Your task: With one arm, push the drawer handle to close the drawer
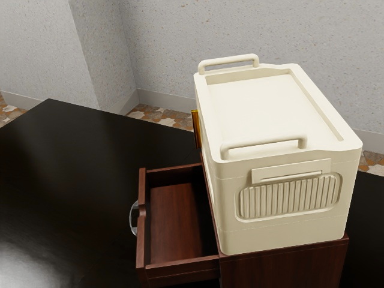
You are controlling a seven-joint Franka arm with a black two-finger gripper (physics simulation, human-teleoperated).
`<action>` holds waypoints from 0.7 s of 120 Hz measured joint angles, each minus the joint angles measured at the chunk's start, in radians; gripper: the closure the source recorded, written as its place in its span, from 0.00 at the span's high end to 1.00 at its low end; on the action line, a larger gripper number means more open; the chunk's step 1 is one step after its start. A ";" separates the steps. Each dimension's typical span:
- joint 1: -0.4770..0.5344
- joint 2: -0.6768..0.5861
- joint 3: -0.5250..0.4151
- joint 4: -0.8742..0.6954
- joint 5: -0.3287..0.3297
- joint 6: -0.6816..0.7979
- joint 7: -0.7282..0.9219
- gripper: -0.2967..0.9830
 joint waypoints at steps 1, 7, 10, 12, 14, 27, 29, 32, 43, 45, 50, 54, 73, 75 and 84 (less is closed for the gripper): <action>0.000 0.000 0.000 0.000 0.000 0.000 0.002 0.77; 0.000 -0.001 0.000 -0.001 -0.001 0.002 0.010 0.77; 0.000 -0.001 0.000 -0.001 -0.001 0.003 0.014 0.77; 0.000 -0.001 0.000 0.000 -0.001 0.003 0.016 0.77; 0.000 -0.002 0.000 0.000 -0.002 0.003 0.019 0.77; 0.028 -0.003 -0.042 0.095 -0.020 -0.009 0.030 0.77; 0.029 -0.004 -0.078 0.143 -0.020 -0.017 0.032 0.77; 0.027 -0.004 -0.133 0.196 -0.020 -0.028 0.034 0.77; -0.042 0.036 -0.256 0.256 -0.023 -0.056 0.041 0.77; -0.071 0.049 -0.264 0.258 -0.025 -0.059 0.042 0.75; -0.133 0.072 -0.277 0.261 -0.028 -0.066 0.044 0.70; -0.182 0.081 -0.282 0.255 -0.031 -0.070 0.045 0.63; -0.161 0.084 -0.395 0.153 -0.058 -0.072 0.051 0.37; -0.144 0.077 -0.422 0.133 -0.060 -0.068 0.052 0.36; -0.092 0.024 -0.509 0.031 -0.069 -0.043 0.054 0.30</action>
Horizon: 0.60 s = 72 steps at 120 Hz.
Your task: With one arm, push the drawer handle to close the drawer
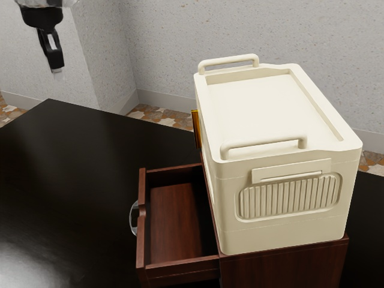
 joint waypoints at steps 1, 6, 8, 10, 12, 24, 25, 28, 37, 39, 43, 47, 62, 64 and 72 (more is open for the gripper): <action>0.007 -0.007 -0.011 -0.013 -0.001 0.004 0.000 0.29; 0.041 -0.036 -0.060 -0.068 -0.005 0.022 0.003 0.27; 0.058 -0.047 -0.085 -0.091 -0.006 0.030 0.004 0.26; 0.071 -0.057 -0.106 -0.110 -0.007 0.037 0.005 0.26; 0.084 -0.067 -0.126 -0.131 -0.008 0.044 0.006 0.25; 0.140 -0.158 -0.207 -0.310 -0.010 0.107 0.011 0.21; 0.143 -0.167 -0.210 -0.329 -0.010 0.114 0.012 0.21; 0.151 -0.191 -0.216 -0.377 -0.010 0.134 0.013 0.20; 0.167 -0.255 -0.224 -0.512 -0.011 0.203 0.020 0.19; 0.170 -0.266 -0.226 -0.540 -0.011 0.221 0.023 0.18; 0.175 -0.284 -0.228 -0.590 -0.011 0.255 0.027 0.18; 0.178 -0.300 -0.230 -0.635 -0.012 0.291 0.033 0.17; 0.237 -0.334 -0.283 -0.767 -0.035 0.420 0.067 0.16; 0.243 -0.341 -0.289 -0.791 -0.039 0.438 0.073 0.16; 0.231 -0.359 -0.295 -0.865 -0.051 0.505 0.099 0.16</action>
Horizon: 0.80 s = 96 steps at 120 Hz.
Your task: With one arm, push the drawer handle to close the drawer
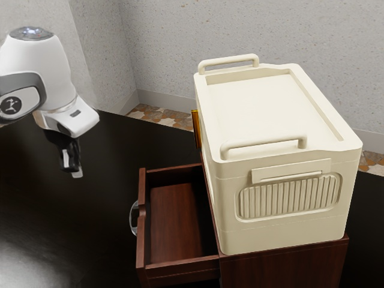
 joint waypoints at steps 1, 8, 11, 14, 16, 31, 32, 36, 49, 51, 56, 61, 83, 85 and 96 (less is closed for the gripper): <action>-0.011 -0.001 0.006 -0.007 -0.001 0.008 0.003 0.16; -0.089 -0.005 0.062 -0.041 0.004 0.058 0.026 0.16; -0.114 -0.006 0.083 -0.049 0.009 0.077 0.036 0.16; -0.130 -0.006 0.096 -0.057 0.012 0.093 0.046 0.16; -0.137 -0.007 0.102 -0.065 0.015 0.103 0.053 0.16; -0.143 -0.035 0.112 -0.149 0.024 0.167 0.098 0.16; -0.143 -0.037 0.111 -0.154 0.024 0.171 0.100 0.16; -0.141 -0.045 0.104 -0.172 0.021 0.184 0.109 0.16; -0.134 -0.083 0.076 -0.244 0.000 0.224 0.134 0.16; -0.133 -0.088 0.071 -0.254 -0.002 0.231 0.137 0.16; -0.132 -0.095 0.059 -0.271 -0.007 0.250 0.142 0.15; -0.131 -0.098 0.052 -0.284 -0.011 0.269 0.144 0.15; -0.131 -0.089 0.044 -0.296 -0.023 0.344 0.138 0.15; -0.131 -0.088 0.042 -0.296 -0.023 0.349 0.137 0.15; -0.132 -0.072 0.028 -0.294 -0.027 0.377 0.130 0.15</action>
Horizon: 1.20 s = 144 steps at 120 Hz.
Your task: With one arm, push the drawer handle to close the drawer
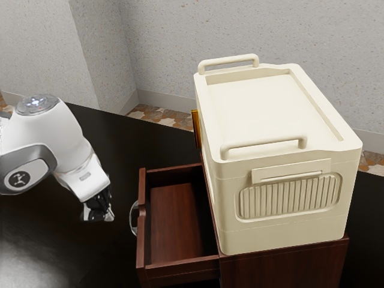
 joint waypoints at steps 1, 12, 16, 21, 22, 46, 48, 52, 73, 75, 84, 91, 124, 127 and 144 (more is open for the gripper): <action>0.000 0.003 -0.002 0.000 -0.001 0.003 -0.001 0.15; 0.000 0.029 -0.020 0.002 -0.013 0.030 -0.008 0.15; 0.000 0.034 -0.022 0.002 -0.018 0.042 -0.011 0.15; -0.001 0.041 -0.023 0.002 -0.023 0.060 -0.015 0.15; -0.001 0.042 -0.023 0.001 -0.024 0.064 -0.016 0.15; -0.001 0.058 -0.034 -0.013 -0.033 0.130 -0.037 0.15; -0.001 0.058 -0.034 -0.015 -0.033 0.130 -0.039 0.15; -0.001 0.058 -0.035 -0.019 -0.034 0.129 -0.042 0.15; 0.028 0.059 -0.033 -0.021 -0.034 0.115 -0.056 0.15; 0.033 0.059 -0.032 -0.021 -0.033 0.114 -0.057 0.15; 0.055 0.068 -0.032 -0.020 -0.032 0.108 -0.061 0.15; 0.062 0.092 -0.032 -0.014 -0.029 0.109 -0.063 0.15; 0.064 0.170 -0.036 -0.006 0.005 0.206 -0.074 0.15; 0.063 0.177 -0.037 -0.004 0.008 0.215 -0.075 0.15; 0.061 0.210 -0.038 0.010 0.018 0.261 -0.080 0.15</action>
